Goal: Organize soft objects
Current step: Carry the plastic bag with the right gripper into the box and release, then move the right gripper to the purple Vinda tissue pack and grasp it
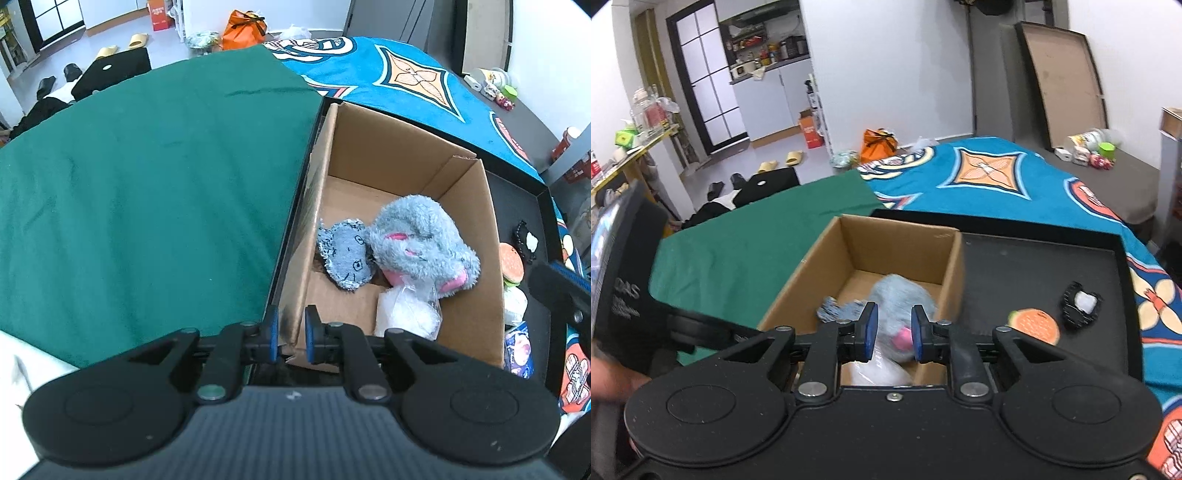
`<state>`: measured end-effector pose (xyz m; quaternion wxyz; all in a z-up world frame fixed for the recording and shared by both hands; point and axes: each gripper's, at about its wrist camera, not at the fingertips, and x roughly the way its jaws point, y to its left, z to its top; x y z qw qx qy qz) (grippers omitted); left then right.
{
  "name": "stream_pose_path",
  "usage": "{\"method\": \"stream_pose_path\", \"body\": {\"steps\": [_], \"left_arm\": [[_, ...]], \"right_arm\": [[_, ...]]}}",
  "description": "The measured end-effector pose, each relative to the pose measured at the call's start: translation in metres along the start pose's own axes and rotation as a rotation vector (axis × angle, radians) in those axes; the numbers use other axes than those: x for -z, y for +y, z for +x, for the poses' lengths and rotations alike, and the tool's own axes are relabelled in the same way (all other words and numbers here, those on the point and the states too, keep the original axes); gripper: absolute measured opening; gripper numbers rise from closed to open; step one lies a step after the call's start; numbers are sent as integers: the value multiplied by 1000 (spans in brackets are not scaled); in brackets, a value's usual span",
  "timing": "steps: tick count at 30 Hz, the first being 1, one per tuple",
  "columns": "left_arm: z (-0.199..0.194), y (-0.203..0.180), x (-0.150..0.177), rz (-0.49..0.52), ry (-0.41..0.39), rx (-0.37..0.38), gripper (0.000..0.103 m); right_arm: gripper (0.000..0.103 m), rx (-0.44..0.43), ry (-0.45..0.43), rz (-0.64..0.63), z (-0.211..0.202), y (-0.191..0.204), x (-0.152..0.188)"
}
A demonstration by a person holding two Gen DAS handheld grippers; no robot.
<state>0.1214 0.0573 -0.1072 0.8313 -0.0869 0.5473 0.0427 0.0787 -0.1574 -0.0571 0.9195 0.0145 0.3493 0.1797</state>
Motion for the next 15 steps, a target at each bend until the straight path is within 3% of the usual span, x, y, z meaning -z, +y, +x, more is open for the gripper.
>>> {"method": "stream_pose_path", "body": {"steps": [8,15], "left_arm": [[-1,-11,1,44,4,-37,18],[-4,-17,2,63,-2,-70,28]], "right_arm": [[27,48,35,45,-3,-31,20],[40,76,53,72,-7,-53,37]]}}
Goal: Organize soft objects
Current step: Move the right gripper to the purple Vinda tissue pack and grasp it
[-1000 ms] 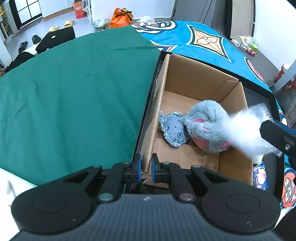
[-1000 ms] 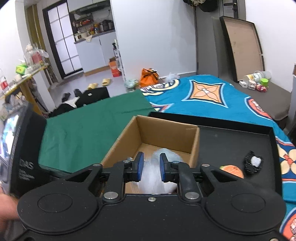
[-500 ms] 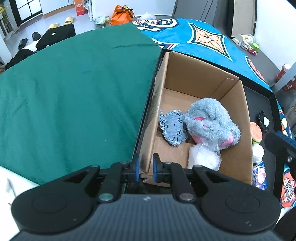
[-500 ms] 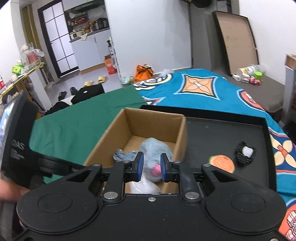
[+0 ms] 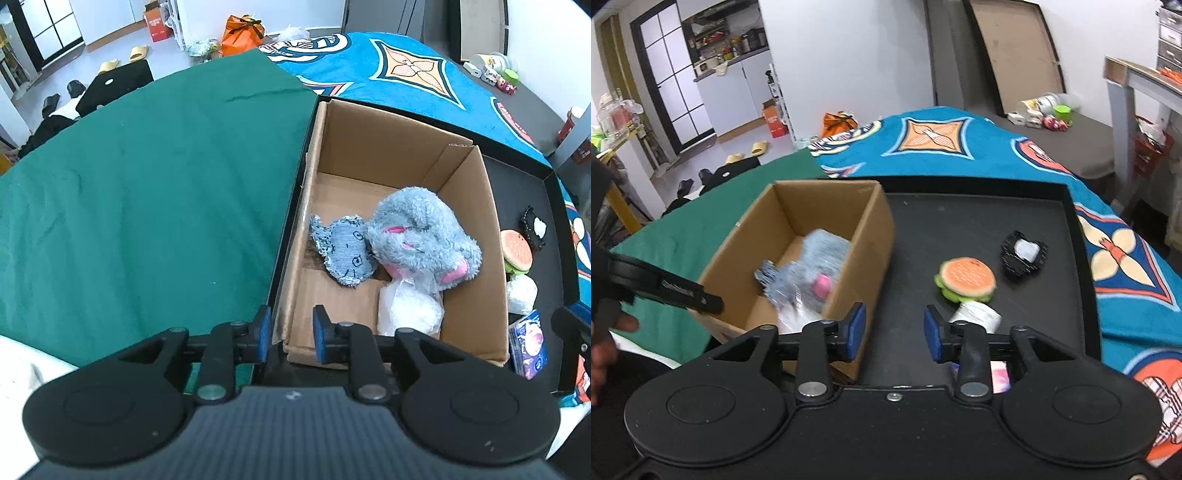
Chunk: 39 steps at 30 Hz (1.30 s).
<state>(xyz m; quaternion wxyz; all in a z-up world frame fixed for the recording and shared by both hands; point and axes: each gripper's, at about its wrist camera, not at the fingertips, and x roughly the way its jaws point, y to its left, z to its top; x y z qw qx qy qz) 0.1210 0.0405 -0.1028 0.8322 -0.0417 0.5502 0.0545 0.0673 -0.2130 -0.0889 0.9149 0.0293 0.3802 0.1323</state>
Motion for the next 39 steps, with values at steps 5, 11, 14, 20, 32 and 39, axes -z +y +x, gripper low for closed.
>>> {"method": "stream_pose_path", "body": {"steps": [5,11,14,20,32,39], "left_arm": [[-4,-10,1,42,-7,-41,43],[-7,-21,2,88,-15,-98,55],[-8,-24,2,106,-17,-122,58],[-8,-37,3,159,-14,-171,61],[-5,-55,3,229,-2,-239,66],[-1,-63,2,255,9,-268,66]], "right_arm": [[50,22,24,26,3,-18,11],[57,46,39,38,10,-36,22],[60,52,49,43,15,-43,26],[68,65,87,48,27,-56,37],[68,79,158,75,48,-77,56],[68,71,177,75,56,-79,60]]}}
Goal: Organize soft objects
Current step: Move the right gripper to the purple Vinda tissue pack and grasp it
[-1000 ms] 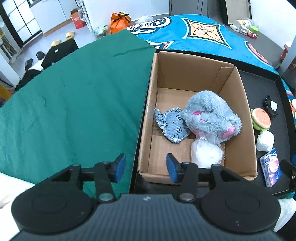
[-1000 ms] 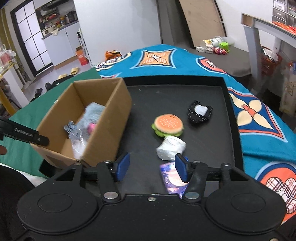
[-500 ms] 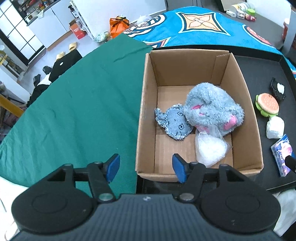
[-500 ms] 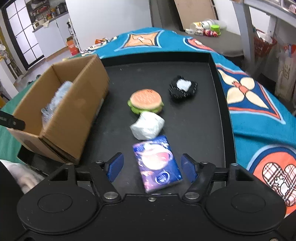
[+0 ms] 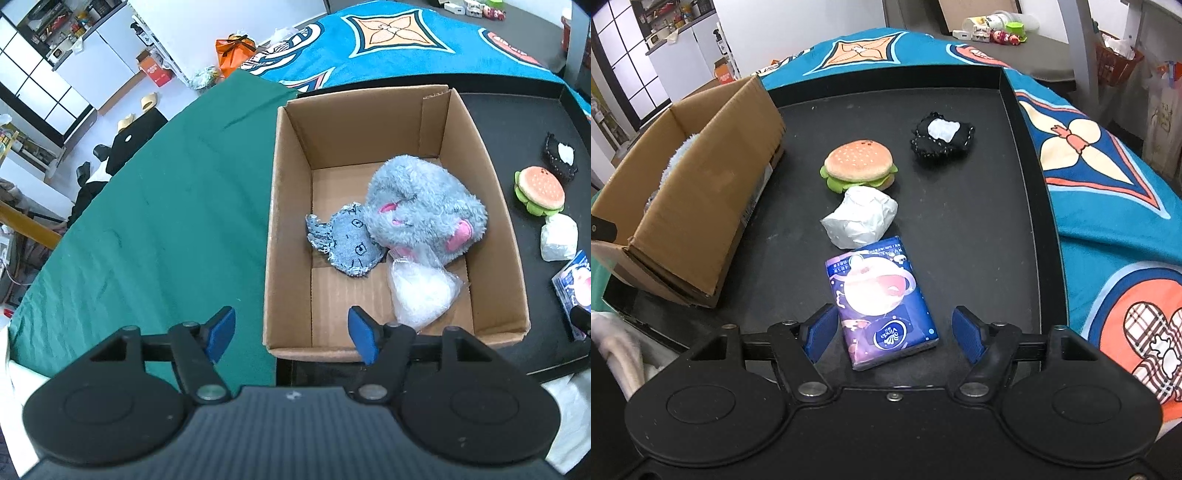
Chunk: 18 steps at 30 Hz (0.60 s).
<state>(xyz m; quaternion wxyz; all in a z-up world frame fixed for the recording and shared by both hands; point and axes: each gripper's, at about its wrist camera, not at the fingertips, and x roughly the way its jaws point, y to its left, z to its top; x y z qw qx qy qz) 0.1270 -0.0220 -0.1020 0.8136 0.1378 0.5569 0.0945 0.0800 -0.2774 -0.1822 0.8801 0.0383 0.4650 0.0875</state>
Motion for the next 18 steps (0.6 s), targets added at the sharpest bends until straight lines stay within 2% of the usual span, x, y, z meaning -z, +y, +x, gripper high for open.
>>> {"method": "stream_pose_path", "body": {"steps": [5,8,18], "left_arm": [[1,-6,-2,19,6,-9,66],[1,-7,-3,20,7,-11,66],[-1,-2,0,8,-3,0,66]], "right_arm": [[68,4,11,-24,6,4,0],[57,15,7,-49,6,7,1],[53,8,-17,-30,-7,4,-4]]}}
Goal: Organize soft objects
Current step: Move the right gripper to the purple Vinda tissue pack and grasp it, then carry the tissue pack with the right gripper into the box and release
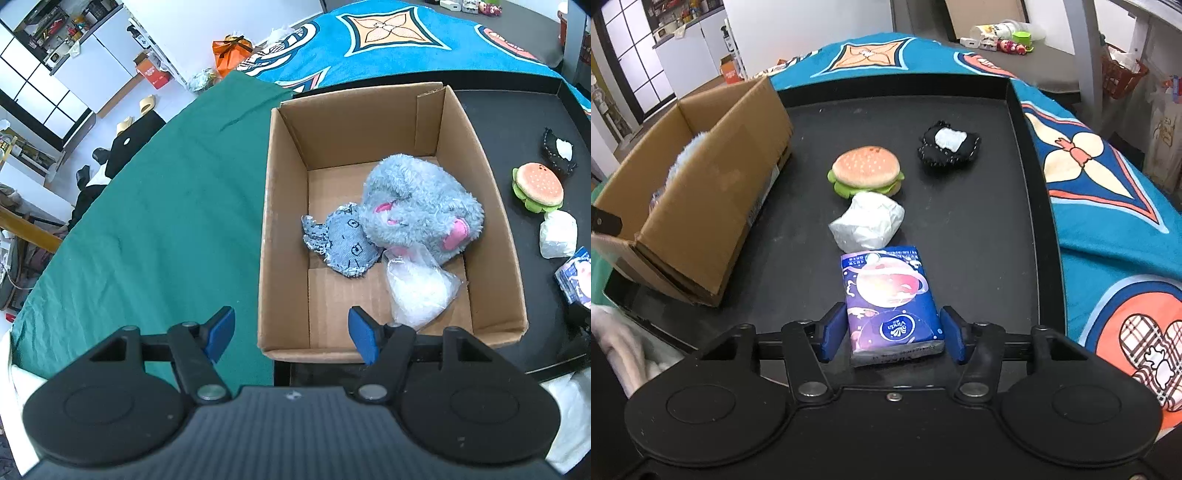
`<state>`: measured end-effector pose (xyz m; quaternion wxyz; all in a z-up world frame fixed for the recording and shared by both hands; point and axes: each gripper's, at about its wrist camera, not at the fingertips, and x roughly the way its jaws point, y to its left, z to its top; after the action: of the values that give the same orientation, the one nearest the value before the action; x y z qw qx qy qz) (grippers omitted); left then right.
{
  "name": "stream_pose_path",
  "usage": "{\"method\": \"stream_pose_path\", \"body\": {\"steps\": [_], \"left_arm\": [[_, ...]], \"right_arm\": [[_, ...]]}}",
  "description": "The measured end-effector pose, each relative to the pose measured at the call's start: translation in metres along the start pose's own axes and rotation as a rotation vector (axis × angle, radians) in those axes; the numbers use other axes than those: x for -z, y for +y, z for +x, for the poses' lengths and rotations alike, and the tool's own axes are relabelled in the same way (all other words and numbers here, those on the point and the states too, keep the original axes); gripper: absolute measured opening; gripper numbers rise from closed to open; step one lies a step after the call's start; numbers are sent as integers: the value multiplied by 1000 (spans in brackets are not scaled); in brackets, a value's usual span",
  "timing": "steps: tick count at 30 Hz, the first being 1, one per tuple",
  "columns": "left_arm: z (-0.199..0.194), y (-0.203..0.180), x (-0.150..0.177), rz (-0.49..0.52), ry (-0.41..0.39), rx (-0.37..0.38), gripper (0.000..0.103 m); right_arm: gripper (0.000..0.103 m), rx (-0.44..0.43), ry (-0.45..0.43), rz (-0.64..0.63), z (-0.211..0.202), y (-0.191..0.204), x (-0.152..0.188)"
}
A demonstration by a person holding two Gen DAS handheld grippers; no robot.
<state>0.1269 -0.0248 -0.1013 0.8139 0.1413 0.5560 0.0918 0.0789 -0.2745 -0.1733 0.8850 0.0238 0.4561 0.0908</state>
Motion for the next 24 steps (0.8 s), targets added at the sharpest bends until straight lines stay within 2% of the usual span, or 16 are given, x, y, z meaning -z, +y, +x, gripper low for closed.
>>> {"method": "stream_pose_path", "body": {"steps": [24], "left_arm": [[-3,25,7,-103,-26,105,66]], "right_arm": [[51,1,-122,-30,-44,31,-38]]}}
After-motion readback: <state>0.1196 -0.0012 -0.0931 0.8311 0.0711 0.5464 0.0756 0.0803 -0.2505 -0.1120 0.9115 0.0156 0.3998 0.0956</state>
